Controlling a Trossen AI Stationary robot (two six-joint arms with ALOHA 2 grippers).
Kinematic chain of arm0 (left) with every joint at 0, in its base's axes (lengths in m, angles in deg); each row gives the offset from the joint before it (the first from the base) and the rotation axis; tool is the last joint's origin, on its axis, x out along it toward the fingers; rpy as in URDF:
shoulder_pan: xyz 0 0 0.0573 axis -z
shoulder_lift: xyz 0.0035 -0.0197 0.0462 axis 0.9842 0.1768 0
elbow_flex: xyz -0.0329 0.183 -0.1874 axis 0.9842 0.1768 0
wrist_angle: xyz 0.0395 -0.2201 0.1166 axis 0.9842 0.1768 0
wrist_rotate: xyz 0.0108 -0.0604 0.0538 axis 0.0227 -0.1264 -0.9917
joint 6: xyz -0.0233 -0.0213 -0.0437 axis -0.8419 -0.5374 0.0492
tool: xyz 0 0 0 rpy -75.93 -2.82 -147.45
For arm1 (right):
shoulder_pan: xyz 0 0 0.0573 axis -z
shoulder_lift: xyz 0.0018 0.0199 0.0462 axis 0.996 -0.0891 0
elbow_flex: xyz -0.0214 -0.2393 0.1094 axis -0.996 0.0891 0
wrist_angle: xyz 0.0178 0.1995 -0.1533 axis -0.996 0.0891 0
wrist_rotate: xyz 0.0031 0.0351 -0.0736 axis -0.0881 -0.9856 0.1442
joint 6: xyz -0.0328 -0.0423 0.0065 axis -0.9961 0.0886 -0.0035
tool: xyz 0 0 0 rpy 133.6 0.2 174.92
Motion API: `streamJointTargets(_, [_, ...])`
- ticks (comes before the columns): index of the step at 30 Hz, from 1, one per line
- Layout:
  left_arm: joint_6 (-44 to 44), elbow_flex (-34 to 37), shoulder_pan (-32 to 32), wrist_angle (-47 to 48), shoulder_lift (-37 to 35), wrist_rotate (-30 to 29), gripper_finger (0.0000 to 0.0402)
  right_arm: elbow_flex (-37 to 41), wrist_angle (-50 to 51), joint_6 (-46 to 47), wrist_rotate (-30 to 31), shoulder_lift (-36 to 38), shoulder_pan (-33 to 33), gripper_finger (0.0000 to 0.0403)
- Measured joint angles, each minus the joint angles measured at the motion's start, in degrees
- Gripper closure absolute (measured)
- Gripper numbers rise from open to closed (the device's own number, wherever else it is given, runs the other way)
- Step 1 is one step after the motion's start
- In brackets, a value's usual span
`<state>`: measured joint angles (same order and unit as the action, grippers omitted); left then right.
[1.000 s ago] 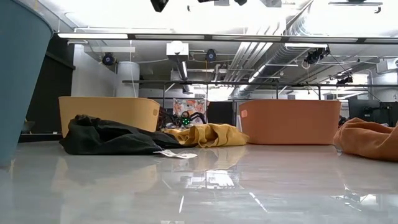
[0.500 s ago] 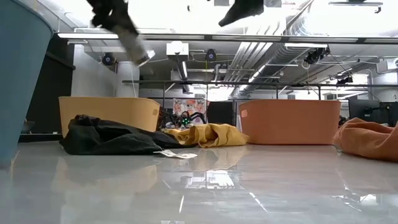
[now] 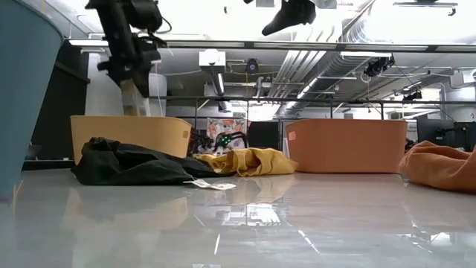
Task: Sort spices by type
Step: Put the gold seasoning bottle into the yellow bin
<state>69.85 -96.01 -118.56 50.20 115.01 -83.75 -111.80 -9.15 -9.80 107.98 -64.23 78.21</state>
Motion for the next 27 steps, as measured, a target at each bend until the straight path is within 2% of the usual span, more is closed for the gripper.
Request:
streamJointTargets(4, [1.5, 0.0, -1.4, -0.4, 4.7, 5.5, 0.0162, 0.0, 0.0, 0.2, 0.1, 0.0, 0.1, 0.0012])
streamJointTargets(11, [2.5, 0.0, -1.9, -4.1, 12.7, 4.7, 0.0162, 0.0, -1.9, 0.2, 2.9, 0.0, 0.0, 0.0011])
streamJointTargets(18, [1.2, 0.0, -1.9, -6.0, 16.7, 3.7, 0.0162, 0.0, -3.0, 0.2, 2.9, 0.0, 0.1, 0.0011])
streamJointTargets(20, [1.1, 0.0, -1.9, -6.0, 16.8, 3.6, 0.0135, 0.0, -3.0, 0.2, 2.9, 0.0, 0.1, 0.0011])
streamJointTargets(24, [1.1, 0.0, -1.9, -6.0, 16.6, 2.9, 0.005, 0.0, -3.0, 0.1, 2.9, 0.0, 0.1, 0.0011])
streamJointTargets(27, [1.0, 0.0, -1.9, -6.0, 16.3, 2.8, 0.0024, 0.0, -3.1, 0.0, 3.0, 0.0, 0.1, 0.0011])
